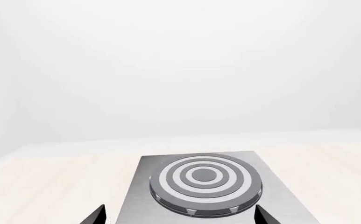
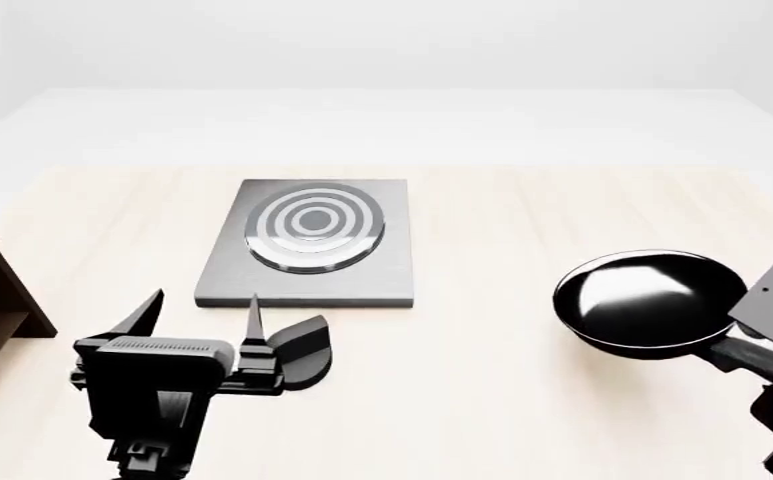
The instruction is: Turn on the stove and put the frying pan on it.
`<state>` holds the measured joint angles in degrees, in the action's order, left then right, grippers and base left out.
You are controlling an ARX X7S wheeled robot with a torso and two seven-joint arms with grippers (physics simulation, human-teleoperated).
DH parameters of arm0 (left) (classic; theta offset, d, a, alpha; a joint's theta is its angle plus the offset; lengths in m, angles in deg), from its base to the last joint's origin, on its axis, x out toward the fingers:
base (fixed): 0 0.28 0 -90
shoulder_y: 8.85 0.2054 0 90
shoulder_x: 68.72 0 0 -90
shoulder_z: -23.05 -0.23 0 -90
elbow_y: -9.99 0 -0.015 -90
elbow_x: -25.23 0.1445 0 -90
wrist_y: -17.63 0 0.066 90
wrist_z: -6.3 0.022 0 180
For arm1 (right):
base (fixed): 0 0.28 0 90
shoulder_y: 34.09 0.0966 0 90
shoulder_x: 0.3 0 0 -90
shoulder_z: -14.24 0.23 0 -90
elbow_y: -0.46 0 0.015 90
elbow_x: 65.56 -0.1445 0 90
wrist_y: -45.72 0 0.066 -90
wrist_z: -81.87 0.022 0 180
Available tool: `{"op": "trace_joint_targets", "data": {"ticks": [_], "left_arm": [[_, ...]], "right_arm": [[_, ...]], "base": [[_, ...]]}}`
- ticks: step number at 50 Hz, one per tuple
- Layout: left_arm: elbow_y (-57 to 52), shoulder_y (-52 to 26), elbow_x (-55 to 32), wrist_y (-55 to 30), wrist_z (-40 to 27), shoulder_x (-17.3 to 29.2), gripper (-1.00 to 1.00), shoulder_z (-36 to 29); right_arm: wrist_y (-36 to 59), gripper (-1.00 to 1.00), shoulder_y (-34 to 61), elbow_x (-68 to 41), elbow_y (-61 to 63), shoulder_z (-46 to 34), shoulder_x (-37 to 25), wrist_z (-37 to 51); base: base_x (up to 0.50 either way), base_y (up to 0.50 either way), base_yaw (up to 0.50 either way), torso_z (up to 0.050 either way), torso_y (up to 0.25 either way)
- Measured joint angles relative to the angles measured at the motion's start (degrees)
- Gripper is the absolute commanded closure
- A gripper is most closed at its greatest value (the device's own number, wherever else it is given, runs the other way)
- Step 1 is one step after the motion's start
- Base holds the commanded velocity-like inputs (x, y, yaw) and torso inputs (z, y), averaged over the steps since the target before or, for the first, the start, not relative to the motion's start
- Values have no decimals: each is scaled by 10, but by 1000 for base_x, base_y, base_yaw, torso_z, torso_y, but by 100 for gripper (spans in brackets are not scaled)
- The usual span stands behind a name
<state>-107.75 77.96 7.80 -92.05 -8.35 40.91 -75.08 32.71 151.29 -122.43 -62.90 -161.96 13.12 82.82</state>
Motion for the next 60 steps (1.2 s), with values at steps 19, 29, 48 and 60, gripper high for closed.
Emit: {"op": "trace_joint_targets", "data": {"ticks": [19,29,48,60], "left_arm": [[4,2,-4,7,-1,2,-100,0],[9,4,-6,11,-2,3,-100,0],[12,6,-10,15,-2,5,-100,-2],[11,7,-16,14,-3,7,-100,-3]], "right_arm": [[-14,100,31,-3,-26,35,48,3],[-51,100,18,-21,-65,58,89,32],[-147,100,-16,-34,-161,95,189,68],[-201,100,-26,-12,-228,100,260,72]], "base": [[0,0,0,0,2],[0,0,0,2,1],[0,0,0,0,2],[0,0,0,1,2]]}}
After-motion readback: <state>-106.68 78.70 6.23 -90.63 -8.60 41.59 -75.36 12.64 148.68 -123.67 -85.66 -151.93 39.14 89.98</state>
